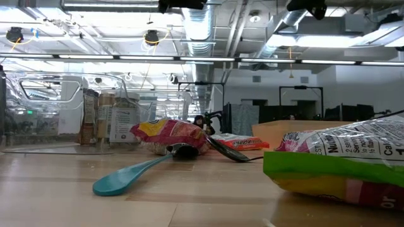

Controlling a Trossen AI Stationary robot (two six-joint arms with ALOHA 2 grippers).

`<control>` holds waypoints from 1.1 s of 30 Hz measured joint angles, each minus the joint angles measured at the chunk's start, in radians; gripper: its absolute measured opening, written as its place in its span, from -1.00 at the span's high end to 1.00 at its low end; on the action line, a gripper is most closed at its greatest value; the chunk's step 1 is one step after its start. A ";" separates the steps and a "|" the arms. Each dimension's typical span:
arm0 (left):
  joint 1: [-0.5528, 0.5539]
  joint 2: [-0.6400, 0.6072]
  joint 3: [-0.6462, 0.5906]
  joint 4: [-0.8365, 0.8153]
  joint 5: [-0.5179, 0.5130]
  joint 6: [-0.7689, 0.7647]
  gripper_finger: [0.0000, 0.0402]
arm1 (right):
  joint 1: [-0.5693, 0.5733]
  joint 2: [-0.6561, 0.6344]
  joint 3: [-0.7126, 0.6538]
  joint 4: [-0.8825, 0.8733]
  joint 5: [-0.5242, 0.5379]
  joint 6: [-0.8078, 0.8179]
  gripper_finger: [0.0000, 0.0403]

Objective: Pick & Place Food Item
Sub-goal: Put the blue spoon into the orange container

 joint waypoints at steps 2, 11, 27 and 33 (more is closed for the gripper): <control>0.000 0.000 0.000 0.006 0.003 -0.001 0.41 | 0.000 0.000 0.000 0.000 0.000 0.000 1.00; -0.057 0.000 0.000 0.133 0.044 0.060 0.37 | -0.001 0.000 0.000 -0.009 0.030 0.065 0.99; -0.329 -0.046 0.000 0.048 0.301 -0.185 -0.22 | -0.010 -0.002 0.000 -0.090 0.051 0.174 0.72; -0.580 0.013 0.119 -0.066 -0.028 -0.403 -0.17 | -0.011 -0.002 0.000 -0.089 0.013 0.140 0.72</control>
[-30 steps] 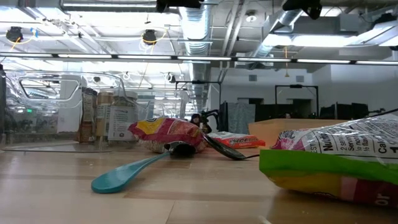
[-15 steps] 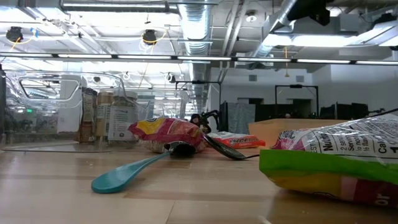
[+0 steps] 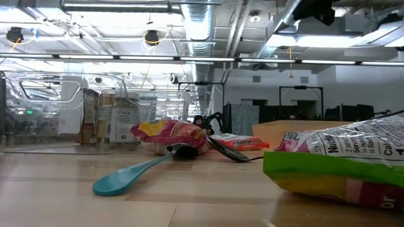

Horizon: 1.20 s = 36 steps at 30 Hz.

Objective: Pick & Place Food Item
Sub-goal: Put the blue spoon into the orange container

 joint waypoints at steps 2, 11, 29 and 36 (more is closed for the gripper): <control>-0.049 0.051 0.070 -0.097 -0.067 -0.090 -0.15 | -0.002 0.000 0.000 -0.001 -0.025 -0.007 0.72; -0.191 0.322 0.236 -0.408 0.067 -0.637 -0.14 | 0.000 0.000 0.000 0.000 -0.074 -0.062 0.72; -0.001 0.658 0.238 -0.444 0.069 -1.307 0.12 | 0.000 0.000 0.000 0.000 -0.147 -0.125 0.72; 0.097 0.685 0.239 -0.466 0.060 -1.345 0.23 | -0.001 0.000 0.000 -0.001 -0.168 -0.125 0.72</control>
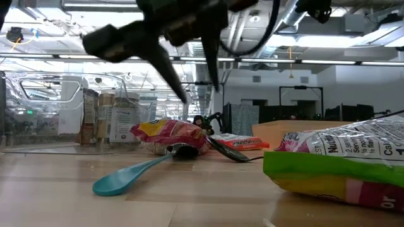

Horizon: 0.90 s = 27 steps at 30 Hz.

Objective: Pick & Place Food Item
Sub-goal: Put the blue spoon into the orange container

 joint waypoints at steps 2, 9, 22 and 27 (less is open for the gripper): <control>0.002 0.012 -0.002 -0.011 0.005 -0.003 0.24 | 0.000 -0.001 0.000 -0.001 -0.006 0.000 0.72; 0.001 0.042 -0.002 -0.028 0.016 -0.052 0.25 | 0.000 -0.011 0.000 -0.003 -0.010 -0.027 0.72; -0.005 0.048 -0.040 -0.015 0.035 -0.108 0.31 | 0.000 -0.019 0.000 -0.002 -0.010 -0.042 0.72; -0.009 0.048 -0.048 0.006 0.043 -0.106 0.34 | 0.000 -0.019 0.000 -0.002 -0.010 -0.043 0.72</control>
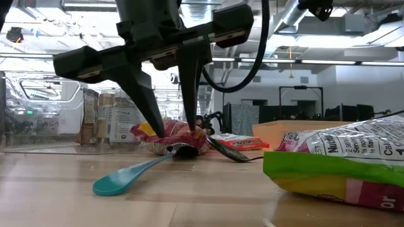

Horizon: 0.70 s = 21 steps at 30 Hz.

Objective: Pick & Place Food Item
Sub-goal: Put the blue spoon into the orange container

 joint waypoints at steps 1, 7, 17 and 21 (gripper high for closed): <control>-0.002 0.000 0.000 -0.001 0.000 0.000 0.35 | 0.000 0.000 0.000 0.000 0.000 -0.002 0.72; -0.009 0.000 0.000 -0.015 0.010 0.001 0.39 | 0.000 0.000 0.000 0.000 0.000 -0.008 0.72; -0.047 0.008 -0.001 0.021 0.044 0.000 0.41 | 0.000 0.000 0.000 -0.016 0.000 -0.009 0.72; -0.060 0.008 -0.001 0.010 0.078 -0.003 0.41 | 0.000 0.000 0.000 -0.019 0.000 -0.009 0.72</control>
